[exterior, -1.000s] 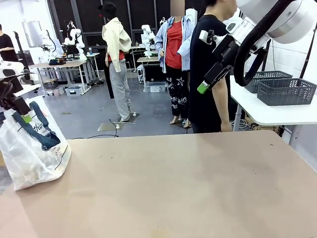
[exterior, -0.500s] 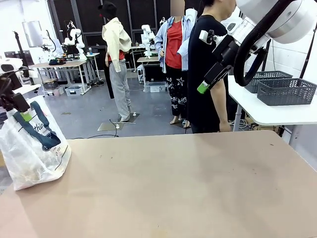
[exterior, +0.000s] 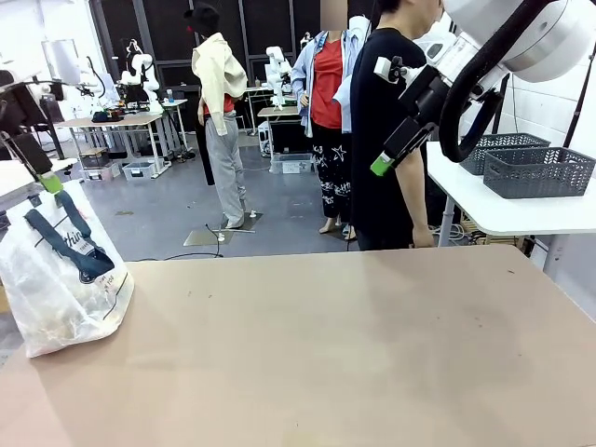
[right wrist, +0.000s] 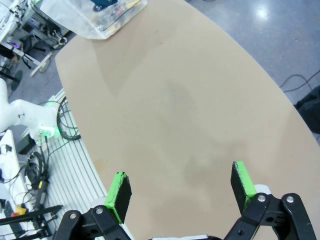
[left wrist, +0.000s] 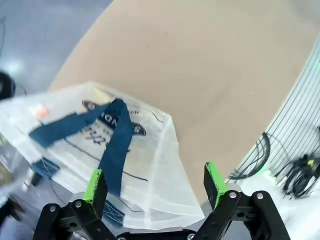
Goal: Transfer purchased items from the store into the shopping bag.
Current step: Move the Reusable shopping bag to the right side of the table.
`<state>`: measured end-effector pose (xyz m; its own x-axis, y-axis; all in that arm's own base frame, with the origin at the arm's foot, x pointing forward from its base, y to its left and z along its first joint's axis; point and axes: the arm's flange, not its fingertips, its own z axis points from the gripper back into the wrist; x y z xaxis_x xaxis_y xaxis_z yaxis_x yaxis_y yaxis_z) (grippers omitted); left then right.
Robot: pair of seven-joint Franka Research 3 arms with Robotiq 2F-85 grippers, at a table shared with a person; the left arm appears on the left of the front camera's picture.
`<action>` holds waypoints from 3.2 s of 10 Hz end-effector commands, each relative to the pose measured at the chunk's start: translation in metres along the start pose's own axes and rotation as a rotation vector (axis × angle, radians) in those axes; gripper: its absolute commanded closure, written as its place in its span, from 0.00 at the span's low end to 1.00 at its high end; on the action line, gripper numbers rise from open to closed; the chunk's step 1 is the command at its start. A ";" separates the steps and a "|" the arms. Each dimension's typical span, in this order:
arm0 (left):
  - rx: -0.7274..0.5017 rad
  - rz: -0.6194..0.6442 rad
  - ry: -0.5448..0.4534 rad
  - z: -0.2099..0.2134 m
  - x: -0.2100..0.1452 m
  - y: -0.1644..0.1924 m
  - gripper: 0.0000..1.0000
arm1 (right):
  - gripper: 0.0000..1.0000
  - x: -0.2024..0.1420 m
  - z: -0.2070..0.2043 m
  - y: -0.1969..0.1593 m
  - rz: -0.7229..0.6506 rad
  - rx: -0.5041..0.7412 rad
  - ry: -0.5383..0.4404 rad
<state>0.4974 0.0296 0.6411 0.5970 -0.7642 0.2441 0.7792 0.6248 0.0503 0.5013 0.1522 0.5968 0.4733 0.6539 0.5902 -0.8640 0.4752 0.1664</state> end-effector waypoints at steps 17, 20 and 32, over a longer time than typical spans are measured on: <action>-0.239 -0.455 -0.395 -0.016 0.023 0.053 0.00 | 0.00 -0.001 0.000 -0.001 -0.001 0.005 -0.003; -0.239 -0.455 -0.395 -0.016 0.023 0.053 0.00 | 0.00 -0.001 0.000 -0.001 -0.001 0.005 -0.003; -0.239 -0.455 -0.395 -0.016 0.023 0.053 0.00 | 0.00 -0.001 0.000 -0.001 -0.001 0.005 -0.003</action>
<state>0.5559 0.0409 0.6335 0.1323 -0.7953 0.5916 0.9840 0.1772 0.0181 0.5014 0.1521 0.5968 0.4735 0.6538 0.5901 -0.8638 0.4755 0.1664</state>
